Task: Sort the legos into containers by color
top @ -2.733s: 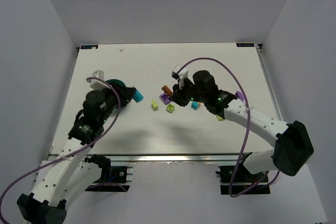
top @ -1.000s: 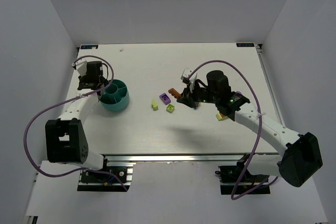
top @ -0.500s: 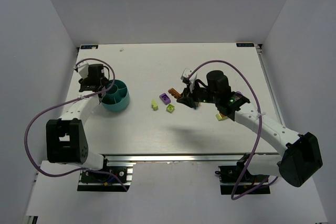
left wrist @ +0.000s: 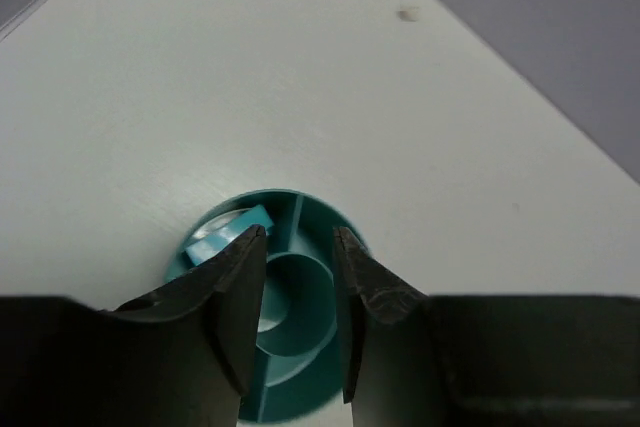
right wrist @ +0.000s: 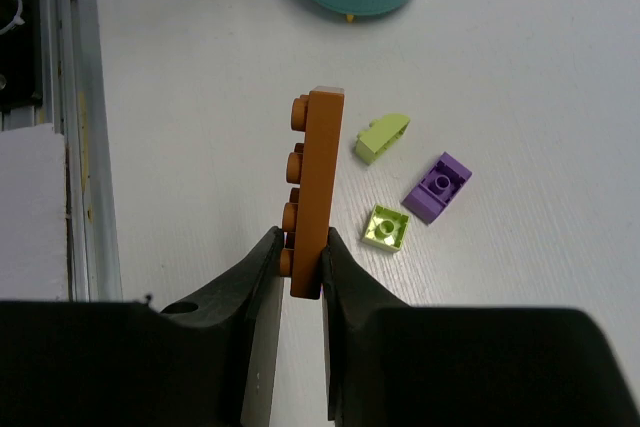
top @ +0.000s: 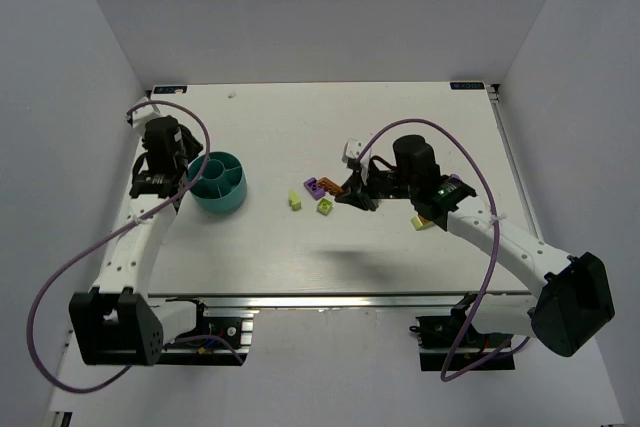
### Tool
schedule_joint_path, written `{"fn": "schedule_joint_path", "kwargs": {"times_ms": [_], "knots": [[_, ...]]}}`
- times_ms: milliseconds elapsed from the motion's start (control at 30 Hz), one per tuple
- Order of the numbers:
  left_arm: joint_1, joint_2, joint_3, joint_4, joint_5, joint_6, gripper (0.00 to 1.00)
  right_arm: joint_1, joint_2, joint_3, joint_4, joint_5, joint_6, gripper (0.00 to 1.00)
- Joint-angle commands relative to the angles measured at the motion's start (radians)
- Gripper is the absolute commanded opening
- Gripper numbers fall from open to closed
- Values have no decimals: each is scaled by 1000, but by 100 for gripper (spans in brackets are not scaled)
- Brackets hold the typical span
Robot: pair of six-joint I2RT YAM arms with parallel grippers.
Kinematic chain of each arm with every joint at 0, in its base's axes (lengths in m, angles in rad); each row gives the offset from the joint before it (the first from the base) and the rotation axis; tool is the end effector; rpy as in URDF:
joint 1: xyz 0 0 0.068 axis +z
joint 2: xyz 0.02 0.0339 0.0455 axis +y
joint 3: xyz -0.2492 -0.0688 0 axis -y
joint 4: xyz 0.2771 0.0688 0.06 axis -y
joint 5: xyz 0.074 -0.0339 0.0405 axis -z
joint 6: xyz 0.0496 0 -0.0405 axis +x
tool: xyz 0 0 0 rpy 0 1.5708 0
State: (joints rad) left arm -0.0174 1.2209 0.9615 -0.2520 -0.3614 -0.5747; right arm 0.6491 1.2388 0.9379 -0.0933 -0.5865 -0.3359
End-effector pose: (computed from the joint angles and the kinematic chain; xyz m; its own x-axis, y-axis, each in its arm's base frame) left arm 0.3230 0.0119 0.2756 -0.2520 -0.5042 -0.8260 -0.5111 0.7941 -0.3288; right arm 0.2444 0.2199 0.2800 0.0113 -0.3361 -0.9418 -0.9605 0.2583 -0.1037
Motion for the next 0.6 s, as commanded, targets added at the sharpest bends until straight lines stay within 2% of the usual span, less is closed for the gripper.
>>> {"fn": "schedule_joint_path", "kwargs": {"times_ms": [0, 33, 100, 133, 167, 233, 300, 433, 567], "knots": [[-6, -127, 51, -9, 241, 4, 45, -2, -19, -19, 16, -90, -126, 0], [-6, -141, 43, -12, 378, -19, 49, -2, -21, -25, 24, -87, -135, 0], [-7, -174, -3, 3, 519, -88, 67, 0, -13, -28, 39, -72, -144, 0], [-15, -190, -32, 25, 636, -112, 76, 1, -9, -25, 43, -67, -141, 0], [-24, -207, -91, 42, 677, -140, 84, 0, 4, -22, 46, -58, -138, 0], [-76, -257, -148, 120, 757, -214, 93, 6, 16, -14, 58, -49, -115, 0], [-128, -285, -203, 170, 763, -263, 94, 11, 27, -11, 70, -30, -100, 0], [-321, -268, -262, 291, 714, -343, 94, 20, 42, -5, 67, -47, -86, 0], [-407, -261, -322, 459, 746, -294, 93, 18, 71, 56, -66, -251, -135, 0]]}}
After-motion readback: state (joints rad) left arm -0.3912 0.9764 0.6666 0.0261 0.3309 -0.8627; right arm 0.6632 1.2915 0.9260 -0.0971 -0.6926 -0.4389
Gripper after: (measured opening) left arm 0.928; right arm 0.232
